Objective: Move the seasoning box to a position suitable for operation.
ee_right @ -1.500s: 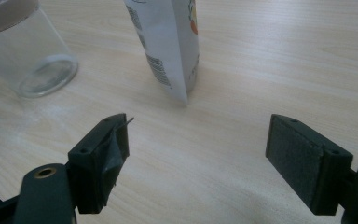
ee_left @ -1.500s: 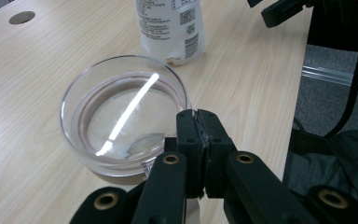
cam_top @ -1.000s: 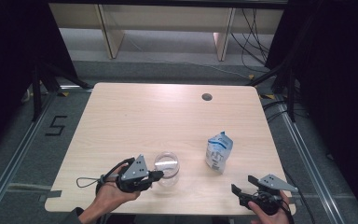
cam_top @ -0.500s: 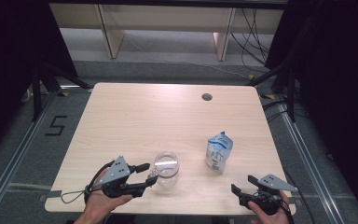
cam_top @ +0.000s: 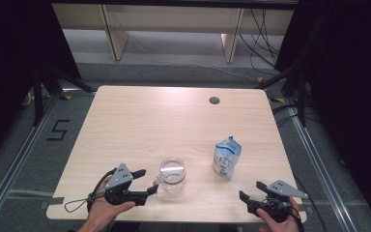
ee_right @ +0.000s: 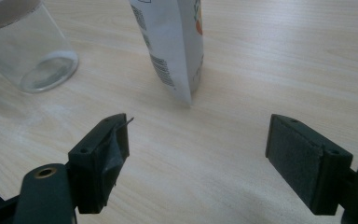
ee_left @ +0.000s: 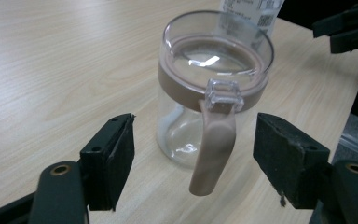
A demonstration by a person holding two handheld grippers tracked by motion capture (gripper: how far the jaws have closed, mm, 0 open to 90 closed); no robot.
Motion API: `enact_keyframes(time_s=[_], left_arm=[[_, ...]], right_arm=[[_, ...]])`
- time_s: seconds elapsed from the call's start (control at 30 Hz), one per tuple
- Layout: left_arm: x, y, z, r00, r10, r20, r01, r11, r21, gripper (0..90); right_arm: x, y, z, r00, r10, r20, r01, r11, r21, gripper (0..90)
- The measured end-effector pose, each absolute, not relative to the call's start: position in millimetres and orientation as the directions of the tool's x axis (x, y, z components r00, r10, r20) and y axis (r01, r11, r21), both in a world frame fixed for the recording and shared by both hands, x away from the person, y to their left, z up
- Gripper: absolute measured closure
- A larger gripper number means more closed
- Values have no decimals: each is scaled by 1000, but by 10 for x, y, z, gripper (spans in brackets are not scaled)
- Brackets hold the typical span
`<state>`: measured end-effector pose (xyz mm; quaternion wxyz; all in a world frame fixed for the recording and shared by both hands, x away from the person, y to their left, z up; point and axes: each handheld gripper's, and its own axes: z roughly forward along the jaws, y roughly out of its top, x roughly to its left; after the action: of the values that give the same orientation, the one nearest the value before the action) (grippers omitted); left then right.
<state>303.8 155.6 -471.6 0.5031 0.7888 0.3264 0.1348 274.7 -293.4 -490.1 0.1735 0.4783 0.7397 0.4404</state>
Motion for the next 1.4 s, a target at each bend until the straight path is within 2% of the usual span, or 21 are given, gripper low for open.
enact_keyframes(time_s=[0.13, 0.27, 0.33, 0.47, 0.57, 0.63, 0.73, 0.77, 0.83, 1.1, 1.2, 1.33, 1.37, 1.4], left_arm=[[3042, 1513, -4777, 761, 642, -100, 378, -312, 872, 316], [3022, 1474, -4829, 754, 650, -99, 394, -325, 860, 388], [3040, 1476, -4841, 768, 637, -74, 373, -349, 859, 403], [3042, 1435, -4880, 755, 648, -101, 390, -320, 863, 489], [3055, 1425, -4885, 755, 649, -96, 392, -329, 859, 514], [3056, 1412, -4885, 763, 639, -96, 384, -329, 863, 577], [3050, 1394, -4873, 775, 628, -66, 367, -362, 857, 622], [3045, 1376, -4884, 779, 621, -85, 370, -347, 862, 645], [3042, 1369, -4879, 793, 607, -60, 345, -365, 864, 721], [3065, 1383, -4871, 823, 568, -19, 303, -411, 860, 727], [3069, 1375, -4884, 827, 561, -48, 316, -392, 864, 728], [3101, 1375, -4883, 852, 523, -24, 280, -415, 866, 729], [3091, 1359, -4893, 847, 529, -51, 298, -393, 870, 729], [3112, 1367, -4883, 863, 504, -27, 272, -420, 866, 729]], right_arm=[[2740, -2939, -4894, -470, 869, 155, 552, 152, 820, 224], [2750, -2932, -4906, -486, 858, 168, 551, 152, 820, 224], [2749, -2932, -4904, -486, 858, 167, 552, 154, 819, 224], [2750, -2931, -4905, -487, 858, 167, 552, 154, 819, 224], [2751, -2931, -4905, -488, 857, 164, 551, 157, 820, 225], [2750, -2930, -4906, -487, 857, 167, 554, 155, 818, 224], [2748, -2927, -4906, -484, 857, 176, 561, 149, 815, 224], [2747, -2928, -4904, -481, 860, 170, 563, 154, 812, 225], [2748, -2924, -4907, -485, 857, 176, 560, 149, 815, 225], [2744, -2926, -4903, -478, 863, 167, 563, 154, 812, 225], [2746, -2922, -4907, -474, 863, 172, 562, 147, 814, 225], [2747, -2924, -4906, -475, 863, 172, 562, 147, 814, 225], [2747, -2924, -4907, -474, 864, 171, 561, 147, 814, 225], [2748, -2924, -4909, -474, 863, 172, 563, 146, 814, 225]])
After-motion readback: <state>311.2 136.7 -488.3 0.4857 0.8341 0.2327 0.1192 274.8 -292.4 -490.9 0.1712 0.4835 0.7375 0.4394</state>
